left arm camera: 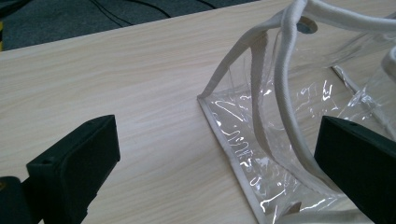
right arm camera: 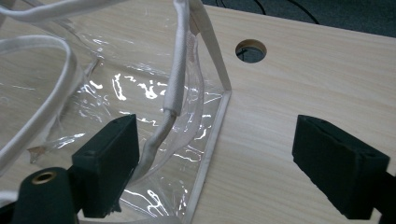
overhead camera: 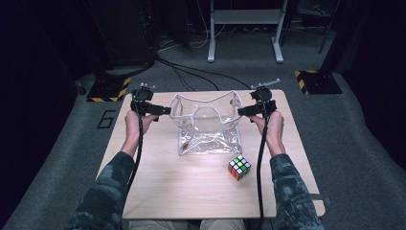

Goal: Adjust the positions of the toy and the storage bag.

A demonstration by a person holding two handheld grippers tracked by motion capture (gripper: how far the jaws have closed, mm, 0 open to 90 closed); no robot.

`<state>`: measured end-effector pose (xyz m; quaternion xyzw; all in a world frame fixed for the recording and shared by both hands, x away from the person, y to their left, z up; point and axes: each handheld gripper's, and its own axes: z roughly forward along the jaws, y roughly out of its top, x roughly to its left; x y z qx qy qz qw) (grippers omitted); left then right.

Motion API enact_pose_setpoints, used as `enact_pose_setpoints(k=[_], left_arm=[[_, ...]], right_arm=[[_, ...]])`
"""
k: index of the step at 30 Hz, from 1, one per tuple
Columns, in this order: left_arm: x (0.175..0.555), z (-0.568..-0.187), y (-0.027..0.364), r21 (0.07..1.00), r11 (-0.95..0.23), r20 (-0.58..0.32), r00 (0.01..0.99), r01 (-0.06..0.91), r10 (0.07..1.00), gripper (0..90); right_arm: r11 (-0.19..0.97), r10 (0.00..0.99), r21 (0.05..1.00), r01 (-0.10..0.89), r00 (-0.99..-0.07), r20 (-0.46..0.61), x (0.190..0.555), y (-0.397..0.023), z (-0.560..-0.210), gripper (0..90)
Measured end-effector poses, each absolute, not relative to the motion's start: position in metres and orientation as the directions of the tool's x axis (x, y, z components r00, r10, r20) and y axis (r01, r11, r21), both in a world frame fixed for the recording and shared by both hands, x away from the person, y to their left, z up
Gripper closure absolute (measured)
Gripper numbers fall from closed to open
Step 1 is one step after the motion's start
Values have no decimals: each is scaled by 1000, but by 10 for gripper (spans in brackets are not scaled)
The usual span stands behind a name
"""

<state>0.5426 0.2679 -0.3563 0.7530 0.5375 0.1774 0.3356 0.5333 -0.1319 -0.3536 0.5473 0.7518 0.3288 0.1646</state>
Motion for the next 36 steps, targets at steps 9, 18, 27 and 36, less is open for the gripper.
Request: enact_pose_setpoints(k=[9,18,27,36], left_arm=[[523,-351,284,711,-214,-93,391,670,916,0],[497,-358,298,723,-238,-70,412,649,909,2],[469,-381,308,713,-257,-52,415,652,908,4],[444,-411,309,699,-298,-14,429,650,903,2]], right_arm=[[206,917,715,668,-387,99,507,-143,-343,61],[255,900,739,624,-432,54,472,-155,-347,17],[286,894,740,609,-448,22,433,-170,-366,0],[290,896,746,600,-443,7,402,-183,-396,0]])
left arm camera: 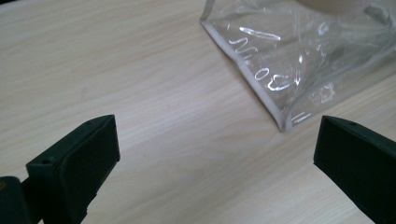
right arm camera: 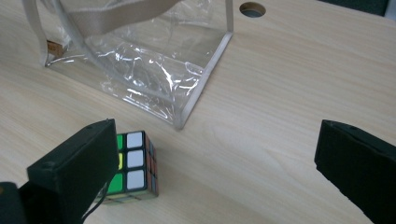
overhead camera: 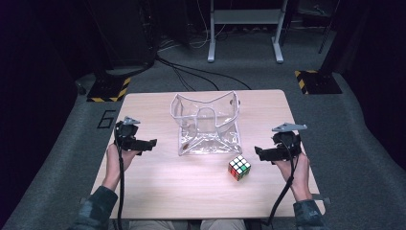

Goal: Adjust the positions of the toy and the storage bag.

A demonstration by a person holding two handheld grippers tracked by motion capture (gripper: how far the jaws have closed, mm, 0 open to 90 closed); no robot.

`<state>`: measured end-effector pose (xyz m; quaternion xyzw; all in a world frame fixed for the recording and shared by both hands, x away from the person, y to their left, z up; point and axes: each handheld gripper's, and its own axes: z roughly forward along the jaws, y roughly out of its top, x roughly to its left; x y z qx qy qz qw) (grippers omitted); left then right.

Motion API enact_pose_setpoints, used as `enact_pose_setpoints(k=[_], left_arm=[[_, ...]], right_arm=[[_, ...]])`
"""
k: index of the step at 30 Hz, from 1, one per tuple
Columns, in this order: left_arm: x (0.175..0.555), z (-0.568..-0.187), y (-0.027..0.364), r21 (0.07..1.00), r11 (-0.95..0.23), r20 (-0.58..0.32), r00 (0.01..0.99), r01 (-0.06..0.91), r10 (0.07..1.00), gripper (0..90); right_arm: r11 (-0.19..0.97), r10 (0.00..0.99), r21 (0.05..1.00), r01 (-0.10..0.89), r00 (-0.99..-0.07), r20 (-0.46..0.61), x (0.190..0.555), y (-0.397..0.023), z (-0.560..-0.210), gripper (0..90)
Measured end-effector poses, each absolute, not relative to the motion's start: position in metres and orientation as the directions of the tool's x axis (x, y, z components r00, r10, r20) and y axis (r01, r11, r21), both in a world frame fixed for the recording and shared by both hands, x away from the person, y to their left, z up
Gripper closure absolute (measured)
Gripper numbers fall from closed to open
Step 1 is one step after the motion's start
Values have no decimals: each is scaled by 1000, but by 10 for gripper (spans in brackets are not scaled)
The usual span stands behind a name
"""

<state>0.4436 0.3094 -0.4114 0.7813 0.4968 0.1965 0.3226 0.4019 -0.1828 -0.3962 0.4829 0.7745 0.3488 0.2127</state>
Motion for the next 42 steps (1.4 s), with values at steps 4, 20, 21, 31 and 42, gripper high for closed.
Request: enact_pose_setpoints(k=[4,20,21,31,42], left_arm=[[435,-431,312,680,-304,-16,428,668,904,2],[405,-493,336,635,-287,-26,391,717,920,4],[403,-497,337,625,-287,-26,387,726,922,4],[389,-519,342,615,-294,-11,381,731,924,7],[376,-532,347,720,-250,-5,365,647,931,2]], right_arm=[[291,901,733,615,-434,7,395,-188,-412,0],[265,925,695,669,-380,12,365,-193,-485,0],[267,926,690,673,-378,11,364,-193,-489,0],[270,924,694,667,-383,8,357,-196,-515,0],[263,929,709,654,-369,-4,352,-203,-529,0]])
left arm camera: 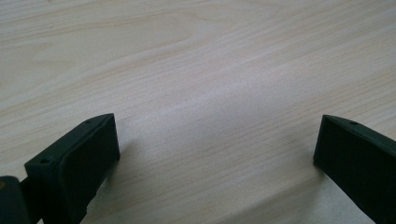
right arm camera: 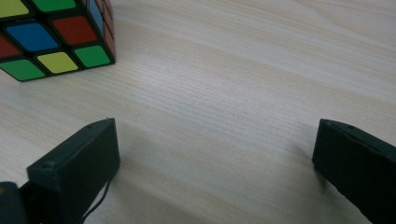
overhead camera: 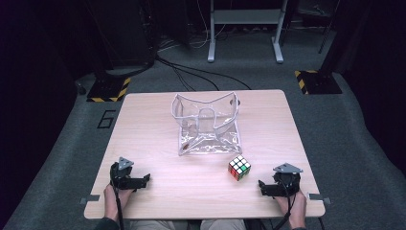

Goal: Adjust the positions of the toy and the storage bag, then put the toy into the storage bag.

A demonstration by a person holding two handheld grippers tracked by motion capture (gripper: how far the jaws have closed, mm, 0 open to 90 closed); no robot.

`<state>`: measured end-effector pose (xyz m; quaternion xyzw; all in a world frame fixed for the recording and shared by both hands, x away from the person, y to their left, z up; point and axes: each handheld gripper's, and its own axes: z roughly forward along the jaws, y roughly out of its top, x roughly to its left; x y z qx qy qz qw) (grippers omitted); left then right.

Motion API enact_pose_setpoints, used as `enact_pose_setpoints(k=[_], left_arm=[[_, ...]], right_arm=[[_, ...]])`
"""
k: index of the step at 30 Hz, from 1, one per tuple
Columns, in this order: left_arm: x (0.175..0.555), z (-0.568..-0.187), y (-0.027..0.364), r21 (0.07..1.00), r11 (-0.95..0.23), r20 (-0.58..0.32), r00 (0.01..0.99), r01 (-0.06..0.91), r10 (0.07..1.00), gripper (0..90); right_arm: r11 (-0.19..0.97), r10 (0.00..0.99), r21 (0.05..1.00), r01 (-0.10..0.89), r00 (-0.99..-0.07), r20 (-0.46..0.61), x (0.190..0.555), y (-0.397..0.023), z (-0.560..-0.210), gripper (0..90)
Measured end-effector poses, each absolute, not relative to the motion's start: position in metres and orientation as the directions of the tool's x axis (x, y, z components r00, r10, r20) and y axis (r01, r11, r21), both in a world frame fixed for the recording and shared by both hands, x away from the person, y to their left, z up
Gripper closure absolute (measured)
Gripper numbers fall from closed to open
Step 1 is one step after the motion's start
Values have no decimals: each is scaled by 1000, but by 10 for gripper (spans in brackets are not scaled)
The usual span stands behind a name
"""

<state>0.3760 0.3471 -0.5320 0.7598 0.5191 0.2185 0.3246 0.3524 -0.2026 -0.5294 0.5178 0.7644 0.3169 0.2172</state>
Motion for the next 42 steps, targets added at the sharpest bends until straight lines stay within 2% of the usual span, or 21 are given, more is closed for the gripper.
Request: enact_pose_setpoints(k=[42], left_arm=[[376,-532,348,720,-230,-7,338,655,941,4]], right_arm=[[258,932,717,648,-364,-6,354,-200,-530,1]])
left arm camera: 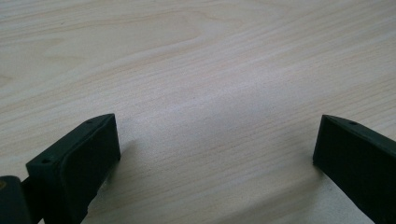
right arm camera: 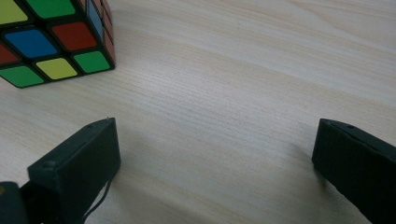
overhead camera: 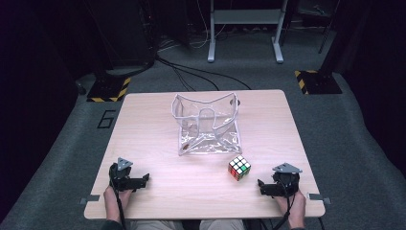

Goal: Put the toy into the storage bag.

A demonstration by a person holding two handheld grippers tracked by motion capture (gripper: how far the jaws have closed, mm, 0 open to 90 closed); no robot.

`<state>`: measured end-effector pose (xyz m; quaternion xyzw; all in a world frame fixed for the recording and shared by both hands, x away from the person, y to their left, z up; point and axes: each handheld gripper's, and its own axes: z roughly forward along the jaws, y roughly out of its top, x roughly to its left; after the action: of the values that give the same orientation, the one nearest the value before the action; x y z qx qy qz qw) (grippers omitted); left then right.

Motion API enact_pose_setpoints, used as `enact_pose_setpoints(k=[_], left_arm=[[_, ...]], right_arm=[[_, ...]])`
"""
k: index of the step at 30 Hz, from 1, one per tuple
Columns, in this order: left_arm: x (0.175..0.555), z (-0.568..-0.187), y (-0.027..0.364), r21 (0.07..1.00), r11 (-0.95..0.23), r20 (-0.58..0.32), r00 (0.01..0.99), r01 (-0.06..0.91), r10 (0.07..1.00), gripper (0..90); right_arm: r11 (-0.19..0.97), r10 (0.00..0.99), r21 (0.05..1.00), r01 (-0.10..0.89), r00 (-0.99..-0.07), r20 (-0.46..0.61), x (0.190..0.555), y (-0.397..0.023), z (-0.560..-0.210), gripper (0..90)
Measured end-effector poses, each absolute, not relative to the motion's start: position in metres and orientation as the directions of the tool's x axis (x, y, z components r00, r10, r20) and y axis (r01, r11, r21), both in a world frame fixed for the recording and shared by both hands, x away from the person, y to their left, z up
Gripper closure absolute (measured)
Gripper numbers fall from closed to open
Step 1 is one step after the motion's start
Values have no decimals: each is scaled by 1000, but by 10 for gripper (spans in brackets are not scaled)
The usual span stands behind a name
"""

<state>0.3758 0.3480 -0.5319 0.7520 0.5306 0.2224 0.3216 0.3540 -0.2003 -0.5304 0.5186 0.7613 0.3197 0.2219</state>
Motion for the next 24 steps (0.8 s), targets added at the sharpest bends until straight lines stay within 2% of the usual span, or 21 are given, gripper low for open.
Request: enact_pose_setpoints(k=[11,13,24], left_arm=[[376,-531,347,716,-229,0,328,660,945,5],[376,-531,346,716,-228,0,327,660,945,5],[375,-531,346,719,-233,11,326,654,945,5]], right_arm=[[247,932,709,661,-362,12,354,-199,-527,0],[235,927,709,665,-373,43,354,-197,-526,0],[280,890,728,625,-454,47,352,-170,-496,0]])
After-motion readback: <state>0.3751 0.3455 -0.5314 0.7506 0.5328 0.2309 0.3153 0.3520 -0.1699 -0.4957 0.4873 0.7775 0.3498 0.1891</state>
